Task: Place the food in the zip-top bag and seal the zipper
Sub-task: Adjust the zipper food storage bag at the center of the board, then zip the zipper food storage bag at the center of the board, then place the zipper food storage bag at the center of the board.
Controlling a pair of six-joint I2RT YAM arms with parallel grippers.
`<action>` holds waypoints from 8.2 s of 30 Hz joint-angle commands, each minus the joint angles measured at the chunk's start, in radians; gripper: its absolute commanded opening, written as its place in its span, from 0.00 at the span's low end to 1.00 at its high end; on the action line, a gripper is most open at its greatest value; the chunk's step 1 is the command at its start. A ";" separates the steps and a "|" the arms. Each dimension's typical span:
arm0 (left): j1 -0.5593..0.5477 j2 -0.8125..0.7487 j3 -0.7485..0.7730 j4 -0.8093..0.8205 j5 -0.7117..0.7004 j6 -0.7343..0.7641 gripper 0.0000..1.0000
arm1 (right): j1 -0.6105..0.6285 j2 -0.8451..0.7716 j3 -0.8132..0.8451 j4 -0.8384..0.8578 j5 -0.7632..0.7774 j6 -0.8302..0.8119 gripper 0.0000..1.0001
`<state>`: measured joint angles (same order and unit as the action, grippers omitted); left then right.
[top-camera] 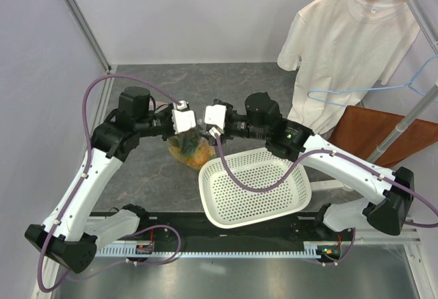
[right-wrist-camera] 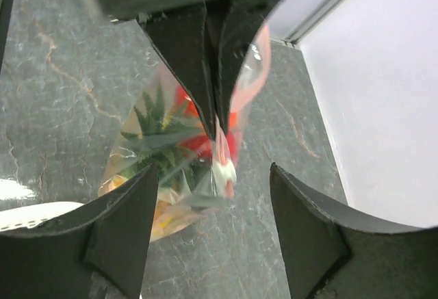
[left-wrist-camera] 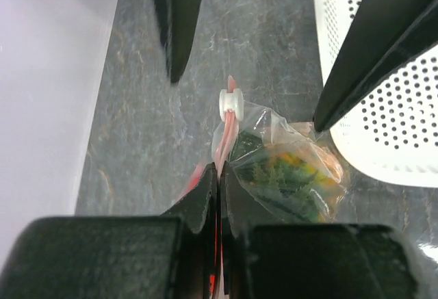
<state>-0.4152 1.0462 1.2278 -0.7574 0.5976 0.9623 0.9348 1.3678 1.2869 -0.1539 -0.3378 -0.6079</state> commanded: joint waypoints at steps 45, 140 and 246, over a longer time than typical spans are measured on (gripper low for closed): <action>0.013 -0.138 -0.099 0.178 0.125 -0.341 0.29 | -0.114 0.031 -0.040 0.221 -0.225 0.284 0.00; 0.569 -0.017 -0.048 0.003 -0.007 -0.011 0.08 | -0.241 -0.062 -0.100 0.215 -0.118 0.103 0.00; 0.202 0.236 -0.282 0.195 -0.110 -0.352 0.64 | -0.248 -0.269 -0.213 0.019 0.080 0.342 0.98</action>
<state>-0.2169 1.2896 0.8253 -0.4843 0.5411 0.8047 0.6899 1.1519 1.0573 -0.0830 -0.3073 -0.3038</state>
